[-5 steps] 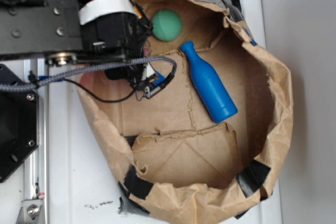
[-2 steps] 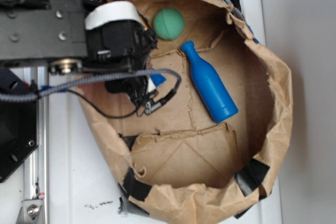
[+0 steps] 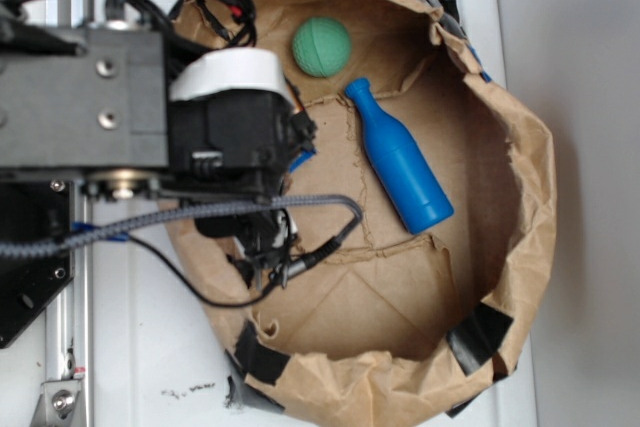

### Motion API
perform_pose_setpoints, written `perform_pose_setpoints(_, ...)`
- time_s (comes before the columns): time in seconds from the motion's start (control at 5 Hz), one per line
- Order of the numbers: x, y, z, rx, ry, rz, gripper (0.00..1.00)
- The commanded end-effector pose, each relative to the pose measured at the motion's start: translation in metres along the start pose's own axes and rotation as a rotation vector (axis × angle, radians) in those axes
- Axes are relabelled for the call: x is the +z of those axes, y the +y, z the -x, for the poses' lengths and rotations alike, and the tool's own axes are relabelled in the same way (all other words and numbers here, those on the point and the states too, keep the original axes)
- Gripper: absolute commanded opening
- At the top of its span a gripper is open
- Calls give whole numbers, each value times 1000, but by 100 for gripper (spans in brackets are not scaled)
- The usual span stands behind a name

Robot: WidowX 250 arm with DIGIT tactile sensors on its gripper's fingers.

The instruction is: Grab the rock.

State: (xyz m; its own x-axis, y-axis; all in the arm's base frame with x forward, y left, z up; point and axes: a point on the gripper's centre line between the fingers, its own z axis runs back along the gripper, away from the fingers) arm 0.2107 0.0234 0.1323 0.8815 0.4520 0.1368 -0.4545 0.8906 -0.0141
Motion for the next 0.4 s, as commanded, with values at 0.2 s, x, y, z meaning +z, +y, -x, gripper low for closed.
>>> perform_pose_setpoints(0.2, 42, -15, -39, -132, 47, 111, 0)
